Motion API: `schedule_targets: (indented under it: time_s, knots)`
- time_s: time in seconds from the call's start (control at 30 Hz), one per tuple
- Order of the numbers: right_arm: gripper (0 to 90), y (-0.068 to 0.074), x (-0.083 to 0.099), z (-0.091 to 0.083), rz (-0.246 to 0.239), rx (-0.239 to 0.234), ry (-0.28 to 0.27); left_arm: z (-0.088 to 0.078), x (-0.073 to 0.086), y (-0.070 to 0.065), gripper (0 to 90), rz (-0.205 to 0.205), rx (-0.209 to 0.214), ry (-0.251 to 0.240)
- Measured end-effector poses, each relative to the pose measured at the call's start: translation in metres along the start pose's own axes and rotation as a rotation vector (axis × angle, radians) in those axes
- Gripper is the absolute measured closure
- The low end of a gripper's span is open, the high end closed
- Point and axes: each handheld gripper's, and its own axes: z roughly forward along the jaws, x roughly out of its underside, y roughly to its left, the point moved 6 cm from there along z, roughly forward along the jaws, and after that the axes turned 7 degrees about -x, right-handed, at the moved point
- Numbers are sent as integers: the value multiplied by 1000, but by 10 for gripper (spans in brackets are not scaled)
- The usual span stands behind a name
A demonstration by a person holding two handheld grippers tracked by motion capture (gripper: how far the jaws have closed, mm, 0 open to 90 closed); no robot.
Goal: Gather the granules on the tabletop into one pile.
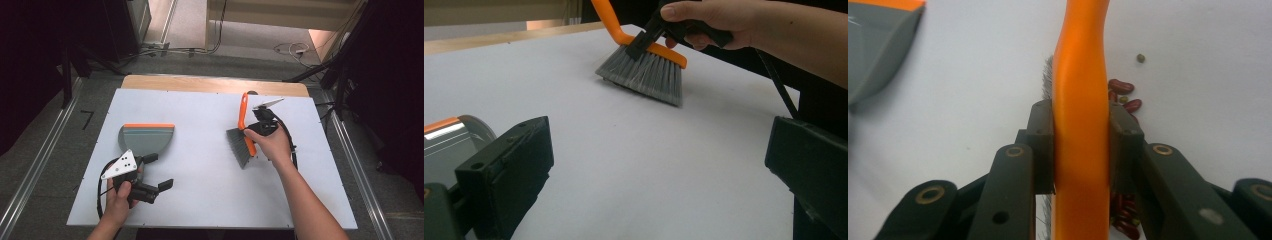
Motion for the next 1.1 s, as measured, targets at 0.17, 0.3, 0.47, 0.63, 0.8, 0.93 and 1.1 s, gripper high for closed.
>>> schedule_targets:
  time_s: [0.17, 0.3, 0.47, 0.63, 0.8, 0.93, 1.1]
  knots:
    - [682, 8, -3, -14, -10, -52, -38, 0, 0, 0, 2, 0, 1, -3]
    - [681, 11, -7, -32, -52, -7, -59, 0, 0, 0, 1, -1, 1, -4]
    - [681, 23, 4, -44, -337, -29, 69, -1, 0, 1, 1, -1, 0, -3]
    - [681, 37, 28, -40, -666, 37, 254, 0, 0, -1, 1, 1, -1, 2]
    - [682, 33, 39, -26, -757, 5, 325, 1, 0, 0, 1, -1, -2, 1]
    - [682, 29, 43, -10, -817, -28, 369, 0, 0, 0, 1, 0, -2, 3]
    - [679, 23, 32, -4, -813, -6, 353, 0, 0, 0, 1, -3, -1, 0]
